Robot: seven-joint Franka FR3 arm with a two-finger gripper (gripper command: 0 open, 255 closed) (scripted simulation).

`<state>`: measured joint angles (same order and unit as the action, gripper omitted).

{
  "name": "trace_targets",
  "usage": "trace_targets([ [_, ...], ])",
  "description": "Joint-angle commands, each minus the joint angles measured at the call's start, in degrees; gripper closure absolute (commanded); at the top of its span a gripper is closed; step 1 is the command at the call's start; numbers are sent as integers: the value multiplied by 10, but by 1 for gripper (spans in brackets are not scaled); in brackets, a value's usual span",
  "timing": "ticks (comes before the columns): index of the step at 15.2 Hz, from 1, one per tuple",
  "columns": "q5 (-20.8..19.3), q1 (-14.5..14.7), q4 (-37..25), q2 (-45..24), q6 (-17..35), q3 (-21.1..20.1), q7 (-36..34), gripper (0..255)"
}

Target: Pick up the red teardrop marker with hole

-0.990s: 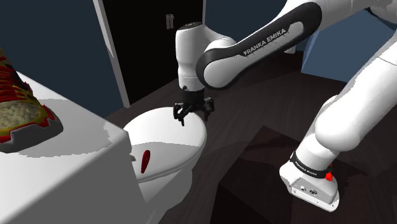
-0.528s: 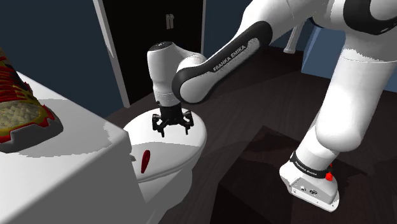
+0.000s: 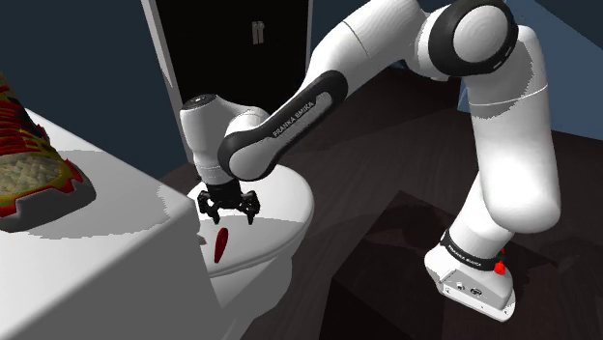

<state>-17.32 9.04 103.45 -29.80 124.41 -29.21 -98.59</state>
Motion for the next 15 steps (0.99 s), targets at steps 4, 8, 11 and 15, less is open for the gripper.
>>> trace_targets([
  [4, -18, 51, -135, -108, -30, 31, -56, 0],
  [8, -25, 55, -133, -126, -10, 37, -60, 0],
  [11, -32, 59, -134, -144, 6, 43, -63, 0],
  [15, -32, 59, -133, -143, 6, 43, -63, 255],
])
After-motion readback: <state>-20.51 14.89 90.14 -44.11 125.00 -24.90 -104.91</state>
